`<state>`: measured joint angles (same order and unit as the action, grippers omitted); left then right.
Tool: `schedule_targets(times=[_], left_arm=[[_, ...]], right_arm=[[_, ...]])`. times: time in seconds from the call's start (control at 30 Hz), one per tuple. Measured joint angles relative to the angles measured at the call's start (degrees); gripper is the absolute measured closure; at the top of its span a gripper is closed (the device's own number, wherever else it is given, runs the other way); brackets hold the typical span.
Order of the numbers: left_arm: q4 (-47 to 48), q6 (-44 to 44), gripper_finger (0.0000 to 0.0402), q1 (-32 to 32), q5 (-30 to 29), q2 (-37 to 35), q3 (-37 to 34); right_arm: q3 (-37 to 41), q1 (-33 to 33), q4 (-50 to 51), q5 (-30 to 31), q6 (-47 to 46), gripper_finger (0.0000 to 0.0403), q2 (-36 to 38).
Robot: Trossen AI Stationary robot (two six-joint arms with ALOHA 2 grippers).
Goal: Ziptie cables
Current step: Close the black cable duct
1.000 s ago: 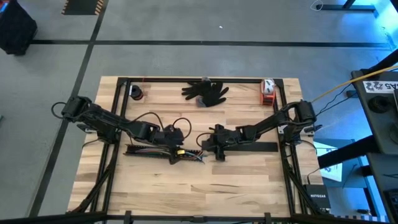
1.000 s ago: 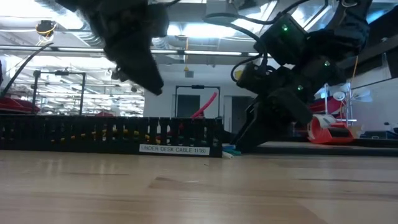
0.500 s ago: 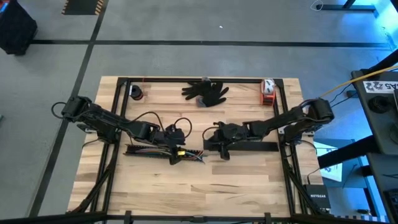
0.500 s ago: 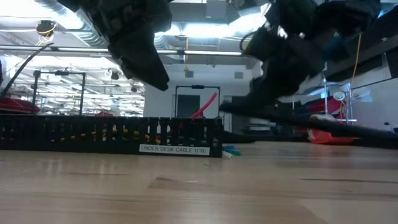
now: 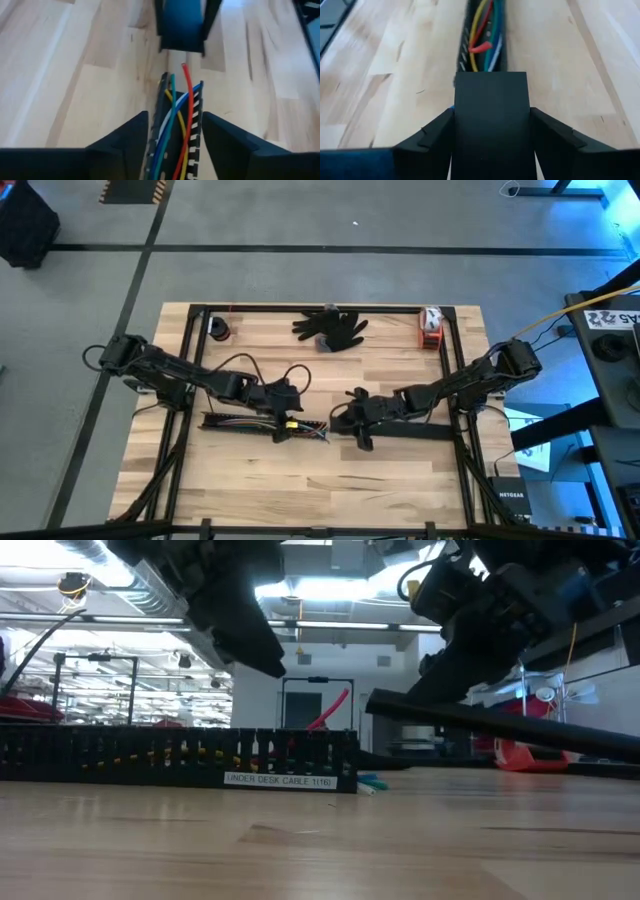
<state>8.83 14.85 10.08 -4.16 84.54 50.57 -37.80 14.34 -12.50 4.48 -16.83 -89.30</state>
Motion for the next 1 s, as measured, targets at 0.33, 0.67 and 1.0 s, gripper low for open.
schedule_targets(times=[0.33, 0.67, 1.0], left_arm=[[-8.6, -6.5, 0.0136, 3.7, 1.3, 4.9, 0.0], [-12.1, -6.0, 0.0134, 3.6, -4.4, 12.9, 0.0], [-18.3, -6.3, 0.0134, 3.1, -5.6, 17.2, 0.0]], right_arm=[[-0.1, 0.0, 0.7, 0.5, -2.4, 0.0186, 0.0], [-0.1, 0.0, 0.6, -0.6, -2.4, 0.0185, 0.1], [-0.1, 0.0, 0.4, -2.5, -2.4, 0.0185, 0.1]])
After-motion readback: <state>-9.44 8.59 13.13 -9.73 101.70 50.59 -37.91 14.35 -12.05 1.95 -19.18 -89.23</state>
